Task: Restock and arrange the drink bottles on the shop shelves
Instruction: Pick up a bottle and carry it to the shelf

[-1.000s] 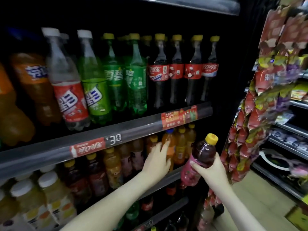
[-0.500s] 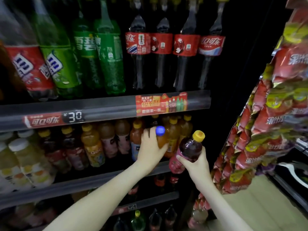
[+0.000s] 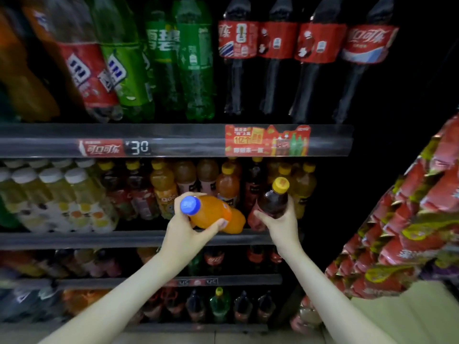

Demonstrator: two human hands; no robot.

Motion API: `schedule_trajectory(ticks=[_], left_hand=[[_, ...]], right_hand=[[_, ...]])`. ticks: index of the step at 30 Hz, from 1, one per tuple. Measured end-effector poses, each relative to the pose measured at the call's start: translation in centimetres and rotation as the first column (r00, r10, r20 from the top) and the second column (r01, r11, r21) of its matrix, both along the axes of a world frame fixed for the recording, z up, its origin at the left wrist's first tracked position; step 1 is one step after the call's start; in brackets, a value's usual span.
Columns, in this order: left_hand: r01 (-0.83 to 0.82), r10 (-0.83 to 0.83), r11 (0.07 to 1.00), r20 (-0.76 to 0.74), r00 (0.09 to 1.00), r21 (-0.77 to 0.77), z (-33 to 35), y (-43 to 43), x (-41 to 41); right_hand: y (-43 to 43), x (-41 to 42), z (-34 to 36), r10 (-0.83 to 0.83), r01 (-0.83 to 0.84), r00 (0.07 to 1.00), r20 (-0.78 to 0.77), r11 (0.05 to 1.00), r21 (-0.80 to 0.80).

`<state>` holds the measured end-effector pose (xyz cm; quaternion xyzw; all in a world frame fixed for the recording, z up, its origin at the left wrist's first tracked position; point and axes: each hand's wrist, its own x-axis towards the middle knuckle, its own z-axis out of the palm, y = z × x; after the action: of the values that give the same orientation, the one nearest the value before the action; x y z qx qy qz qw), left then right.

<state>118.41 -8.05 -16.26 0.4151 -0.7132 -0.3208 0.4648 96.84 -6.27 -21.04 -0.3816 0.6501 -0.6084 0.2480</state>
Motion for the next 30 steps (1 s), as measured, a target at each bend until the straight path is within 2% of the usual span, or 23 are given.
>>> schedule_trajectory(ticks=[4, 10, 17, 20, 22, 25, 28, 30], left_hand=[[-0.101, 0.099, 0.994, 0.029, 0.995, 0.048, 1.6, -0.4, 3.1], [-0.124, 0.123, 0.986, 0.011, 0.992, 0.111, 3.4, -1.8, 7.5], [-0.083, 0.080, 0.994, 0.053, 0.995, 0.066, 5.2, -2.7, 11.2], [-0.024, 0.019, 0.999, 0.107, 0.994, 0.045, 6.4, -3.0, 12.3], [0.032, -0.035, 0.999, 0.153, 0.988, 0.021, 7.9, -3.3, 12.6], [0.116, -0.101, 0.992, 0.220, 0.970, -0.055, 10.8, -3.8, 12.5], [0.148, -0.123, 0.981, 0.189, 0.974, -0.127, 13.9, -3.9, 11.9], [0.169, -0.145, 0.974, 0.156, 0.977, -0.148, 15.6, -3.9, 11.6]], right_hand=[[-2.6, 1.5, -0.1, 0.019, -0.019, 1.000, 0.007, 1.000, 0.014], [-6.4, 2.6, -2.3, -0.015, 0.020, 0.999, -0.051, 0.995, 0.100], [-6.8, 4.8, -1.0, -0.168, 0.188, 0.981, -0.095, 0.946, 0.263], [-4.4, 7.4, -0.1, -0.187, 0.222, 0.967, -0.173, 0.951, 0.213], [-3.1, 9.6, 2.2, -0.124, 0.149, 0.968, -0.220, 0.984, 0.098], [-1.4, 12.8, 8.2, 0.112, -0.123, 0.979, -0.171, 0.991, -0.059], [-0.3, 15.4, 13.0, 0.477, -0.488, 0.857, -0.194, 0.873, -0.007], [0.0, 16.9, 14.5, 0.547, -0.545, 0.796, -0.259, 0.834, 0.085]])
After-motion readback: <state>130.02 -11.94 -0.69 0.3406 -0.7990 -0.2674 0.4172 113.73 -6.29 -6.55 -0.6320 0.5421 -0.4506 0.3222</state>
